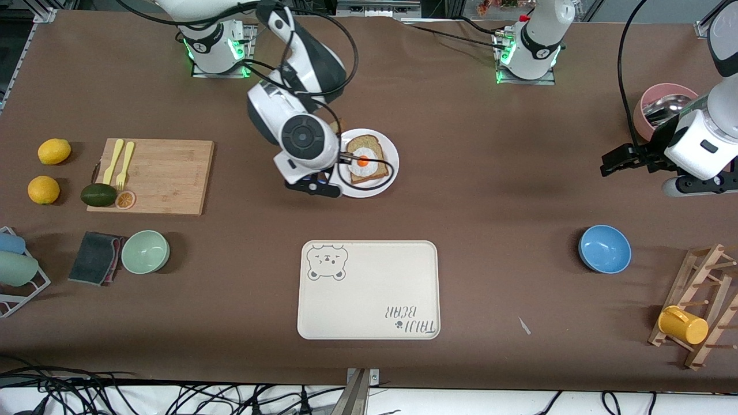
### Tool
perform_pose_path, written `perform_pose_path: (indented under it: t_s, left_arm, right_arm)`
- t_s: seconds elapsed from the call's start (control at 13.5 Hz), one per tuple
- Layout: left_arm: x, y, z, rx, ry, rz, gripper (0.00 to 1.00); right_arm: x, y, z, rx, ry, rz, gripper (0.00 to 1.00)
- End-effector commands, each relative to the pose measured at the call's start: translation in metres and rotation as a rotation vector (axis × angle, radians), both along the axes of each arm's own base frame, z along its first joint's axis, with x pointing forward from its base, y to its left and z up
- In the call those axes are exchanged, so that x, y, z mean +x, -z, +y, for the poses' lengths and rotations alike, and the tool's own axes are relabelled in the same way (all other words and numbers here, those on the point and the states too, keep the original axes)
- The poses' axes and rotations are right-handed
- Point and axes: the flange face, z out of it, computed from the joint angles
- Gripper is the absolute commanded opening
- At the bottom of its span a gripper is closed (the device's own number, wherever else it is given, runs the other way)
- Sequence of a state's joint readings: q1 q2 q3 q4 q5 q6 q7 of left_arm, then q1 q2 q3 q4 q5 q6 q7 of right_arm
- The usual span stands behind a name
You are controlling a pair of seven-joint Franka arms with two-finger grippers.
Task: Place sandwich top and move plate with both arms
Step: 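Carry the bread slice with the right gripper over the egg plate, then lower the bread onto the egg slice and open the right gripper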
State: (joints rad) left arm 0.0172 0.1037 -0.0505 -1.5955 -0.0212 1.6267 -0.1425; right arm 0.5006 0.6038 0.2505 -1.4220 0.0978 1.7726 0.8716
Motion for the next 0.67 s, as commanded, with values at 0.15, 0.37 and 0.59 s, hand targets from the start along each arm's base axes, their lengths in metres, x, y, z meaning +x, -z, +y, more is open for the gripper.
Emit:
perform_pose_path:
  t_s: [0.15, 0.37, 0.59]
  left_arm:
    - [0.000, -0.002, -0.005, -0.006, 0.004, 0.009, 1.00]
    - [0.000, 0.001, -0.004, -0.006, 0.003, 0.015, 1.00]
    - [0.001, 0.002, -0.002, -0.007, 0.000, 0.015, 1.00]
  right_arm:
    - [-0.015, 0.040, 0.055, 0.070, 0.007, 0.004, 0.00]
    - [-0.018, 0.064, 0.057, 0.041, -0.047, -0.013, 0.00]
    - [-0.015, 0.081, 0.058, 0.029, -0.056, -0.039, 0.00]
